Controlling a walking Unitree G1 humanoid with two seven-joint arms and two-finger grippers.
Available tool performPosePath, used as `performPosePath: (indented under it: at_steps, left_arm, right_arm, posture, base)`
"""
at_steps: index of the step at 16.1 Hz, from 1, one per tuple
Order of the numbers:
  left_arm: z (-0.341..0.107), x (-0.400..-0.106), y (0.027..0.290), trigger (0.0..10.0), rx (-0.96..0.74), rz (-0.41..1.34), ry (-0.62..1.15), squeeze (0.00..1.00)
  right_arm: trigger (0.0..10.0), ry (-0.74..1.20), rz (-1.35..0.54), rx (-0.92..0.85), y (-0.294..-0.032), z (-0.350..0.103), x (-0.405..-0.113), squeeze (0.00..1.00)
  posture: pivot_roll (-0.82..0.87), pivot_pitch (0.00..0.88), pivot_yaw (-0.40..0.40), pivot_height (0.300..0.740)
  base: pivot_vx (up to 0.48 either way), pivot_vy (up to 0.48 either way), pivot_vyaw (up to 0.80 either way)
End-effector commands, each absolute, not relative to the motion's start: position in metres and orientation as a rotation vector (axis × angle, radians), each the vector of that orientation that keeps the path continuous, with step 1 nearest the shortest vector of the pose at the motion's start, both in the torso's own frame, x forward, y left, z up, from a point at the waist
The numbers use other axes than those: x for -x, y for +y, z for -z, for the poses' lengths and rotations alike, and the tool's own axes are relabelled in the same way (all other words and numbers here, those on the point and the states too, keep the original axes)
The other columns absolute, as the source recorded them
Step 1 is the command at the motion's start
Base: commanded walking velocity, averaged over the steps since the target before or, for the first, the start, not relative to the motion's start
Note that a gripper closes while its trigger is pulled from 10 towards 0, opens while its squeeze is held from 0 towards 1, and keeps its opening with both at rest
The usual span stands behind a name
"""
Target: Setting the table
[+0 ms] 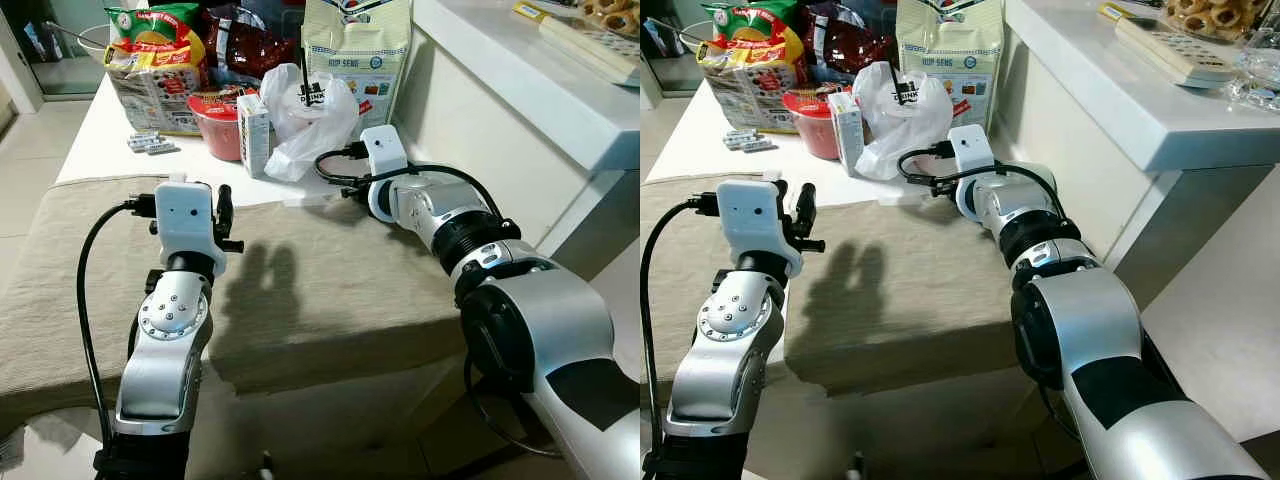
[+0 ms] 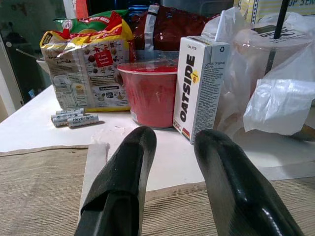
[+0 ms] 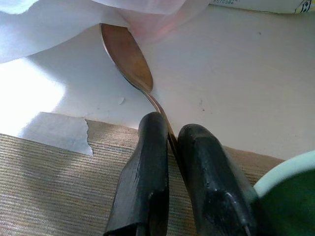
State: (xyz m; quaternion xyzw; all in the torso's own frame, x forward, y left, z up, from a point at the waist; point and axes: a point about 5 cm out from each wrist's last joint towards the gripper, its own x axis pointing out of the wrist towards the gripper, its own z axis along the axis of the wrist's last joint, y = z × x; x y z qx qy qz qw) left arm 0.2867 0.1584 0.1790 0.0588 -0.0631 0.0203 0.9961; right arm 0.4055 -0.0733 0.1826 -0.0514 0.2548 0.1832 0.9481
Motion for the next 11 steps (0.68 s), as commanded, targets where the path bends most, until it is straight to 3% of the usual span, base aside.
performPosePath:
  at_steps: [1, 11]
  left_arm:
    - [-0.178, -0.287, 0.156, 10.0, -0.122, -0.035, -0.126, 0.00]
    - [-0.178, -0.287, 0.157, 10.0, -0.119, -0.042, -0.128, 0.00]
  right_arm:
    - [10.0, 0.527, -0.354, 0.113, -0.079, -0.180, -0.406, 0.00]
    - [10.0, 0.558, -0.497, 0.196, -0.063, -0.176, -0.400, 0.00]
  posture:
    - [-0.12, 0.000, -0.051, 0.740]
    - [-0.12, 0.001, -0.055, 0.740]
  base:
    - [0.000, 0.000, 0.00]
    - [0.000, 0.000, 0.00]
